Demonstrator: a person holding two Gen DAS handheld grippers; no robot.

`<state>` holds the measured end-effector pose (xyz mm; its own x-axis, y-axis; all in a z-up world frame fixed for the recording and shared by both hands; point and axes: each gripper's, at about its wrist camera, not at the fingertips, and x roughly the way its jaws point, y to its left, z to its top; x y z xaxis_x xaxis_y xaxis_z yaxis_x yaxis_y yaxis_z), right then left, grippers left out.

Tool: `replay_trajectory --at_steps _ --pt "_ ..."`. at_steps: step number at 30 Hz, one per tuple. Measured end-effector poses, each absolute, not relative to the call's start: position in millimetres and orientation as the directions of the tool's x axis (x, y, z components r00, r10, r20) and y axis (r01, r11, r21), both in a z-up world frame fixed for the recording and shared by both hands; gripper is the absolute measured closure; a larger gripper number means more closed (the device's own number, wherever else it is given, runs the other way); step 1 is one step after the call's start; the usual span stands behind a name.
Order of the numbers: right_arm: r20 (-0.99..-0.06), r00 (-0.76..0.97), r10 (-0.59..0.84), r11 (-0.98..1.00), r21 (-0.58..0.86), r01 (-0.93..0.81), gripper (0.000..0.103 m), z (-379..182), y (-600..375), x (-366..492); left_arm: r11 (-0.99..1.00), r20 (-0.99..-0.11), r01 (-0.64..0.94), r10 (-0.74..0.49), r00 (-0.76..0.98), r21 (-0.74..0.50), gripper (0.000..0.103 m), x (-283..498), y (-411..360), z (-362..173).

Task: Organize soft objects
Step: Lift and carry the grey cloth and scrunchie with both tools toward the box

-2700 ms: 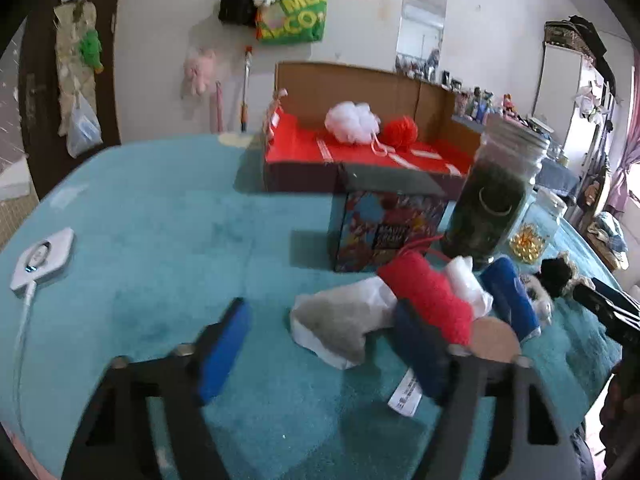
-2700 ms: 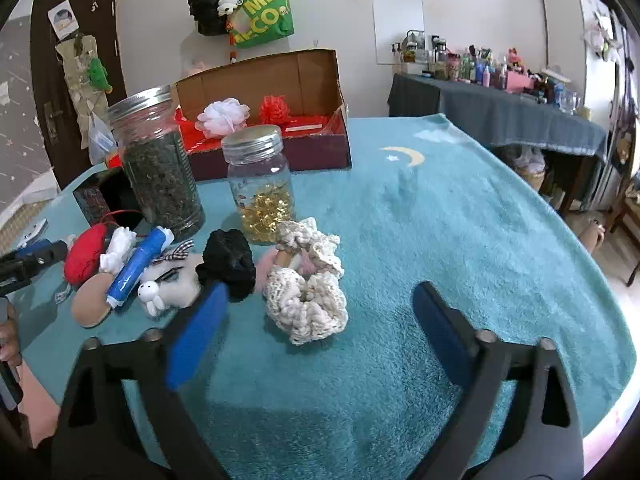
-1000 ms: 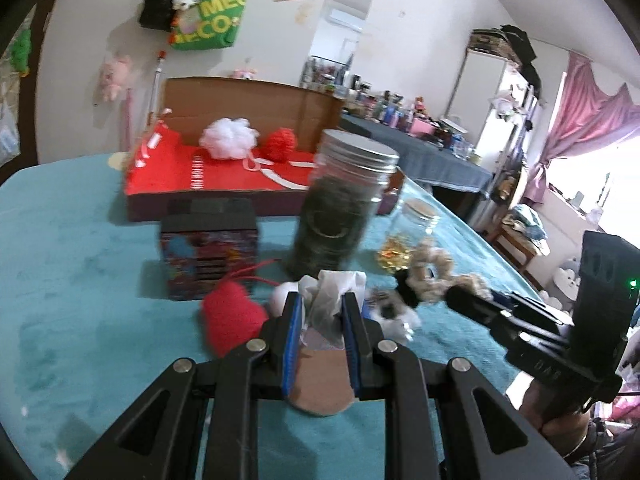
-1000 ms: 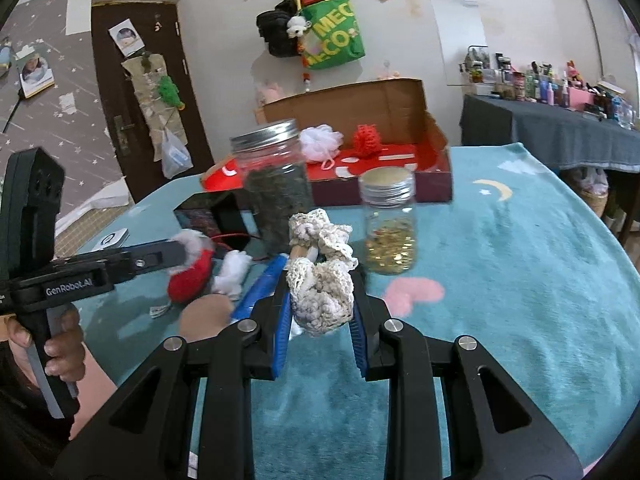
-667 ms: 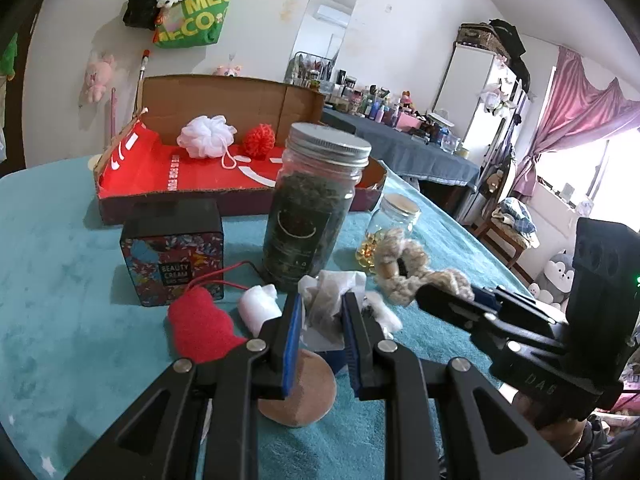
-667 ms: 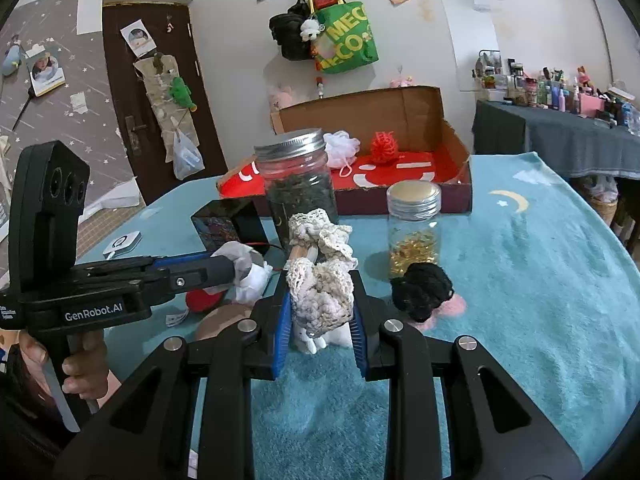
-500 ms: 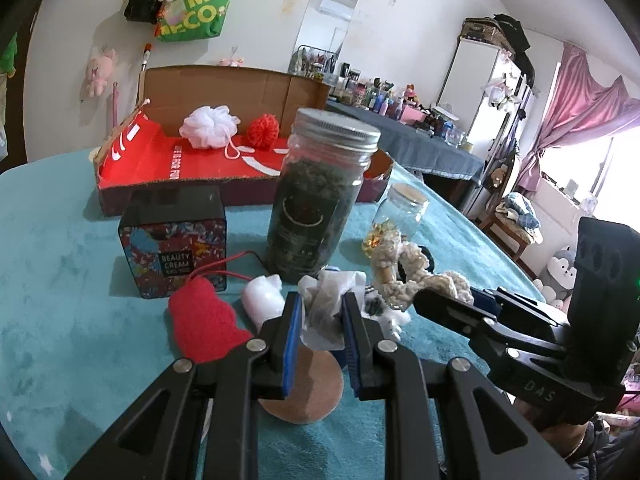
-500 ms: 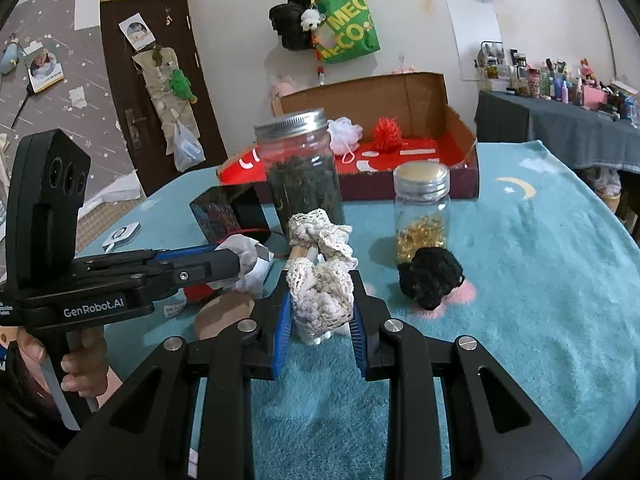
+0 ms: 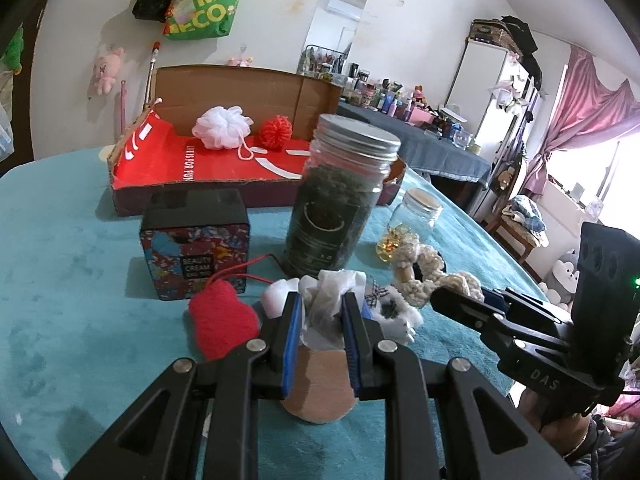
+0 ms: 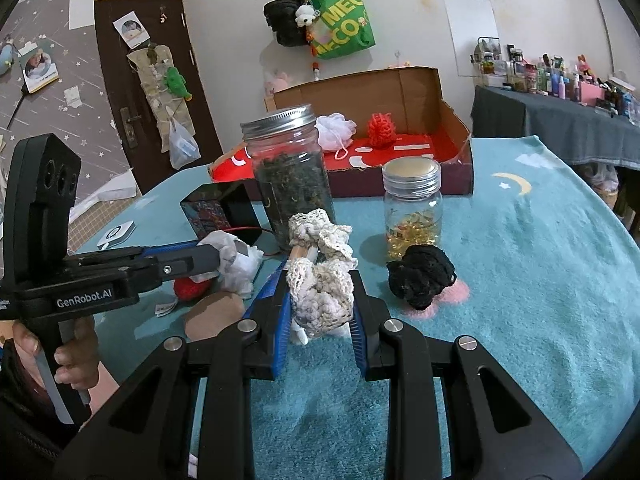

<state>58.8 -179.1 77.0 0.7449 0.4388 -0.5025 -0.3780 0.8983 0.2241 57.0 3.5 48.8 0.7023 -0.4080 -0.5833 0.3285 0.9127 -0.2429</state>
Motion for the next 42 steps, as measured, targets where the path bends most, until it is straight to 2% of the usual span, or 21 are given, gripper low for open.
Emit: replay_trajectory --at_steps 23,31,36,42 --pt "-0.556 0.748 0.364 0.931 0.248 -0.269 0.079 89 -224 75 0.957 -0.640 0.147 -0.279 0.716 -0.252 0.082 79 93 54" --pt "-0.580 0.751 0.315 0.947 0.243 -0.209 0.079 88 -247 84 0.973 -0.664 0.089 -0.212 0.717 -0.214 0.082 93 114 51" --pt "-0.600 0.741 0.302 0.950 0.256 -0.180 0.079 86 -265 100 0.983 -0.681 0.111 -0.179 0.710 -0.143 0.082 115 119 47" --pt "-0.620 0.703 0.350 0.934 0.292 -0.208 0.079 87 -277 135 0.971 -0.684 0.196 -0.235 0.690 -0.135 0.082 142 122 50"
